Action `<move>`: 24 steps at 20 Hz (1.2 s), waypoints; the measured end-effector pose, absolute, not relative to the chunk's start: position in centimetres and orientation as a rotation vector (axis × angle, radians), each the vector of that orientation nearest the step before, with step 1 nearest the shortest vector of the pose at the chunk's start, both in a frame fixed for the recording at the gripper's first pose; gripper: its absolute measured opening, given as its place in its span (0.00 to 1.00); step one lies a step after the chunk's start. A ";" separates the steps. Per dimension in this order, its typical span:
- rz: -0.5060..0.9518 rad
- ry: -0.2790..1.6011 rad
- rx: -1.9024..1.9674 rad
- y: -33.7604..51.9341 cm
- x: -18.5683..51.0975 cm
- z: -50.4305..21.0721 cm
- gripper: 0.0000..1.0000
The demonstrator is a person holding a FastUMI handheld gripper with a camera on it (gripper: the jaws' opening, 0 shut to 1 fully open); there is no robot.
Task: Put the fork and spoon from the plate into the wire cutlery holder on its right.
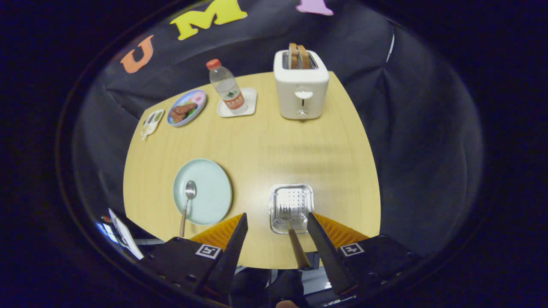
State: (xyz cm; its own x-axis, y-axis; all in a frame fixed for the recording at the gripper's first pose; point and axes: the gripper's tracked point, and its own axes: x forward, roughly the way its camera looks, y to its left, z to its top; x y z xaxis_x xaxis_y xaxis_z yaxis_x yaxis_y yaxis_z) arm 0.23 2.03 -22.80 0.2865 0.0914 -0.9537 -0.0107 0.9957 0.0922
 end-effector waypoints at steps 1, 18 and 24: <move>0.094 1.231 0.059 3.8 0.2 -22.1 0.88; 0.121 1.030 0.071 26.3 -4.1 -35.3 0.88; 0.067 1.063 0.065 26.9 -3.5 -38.5 0.68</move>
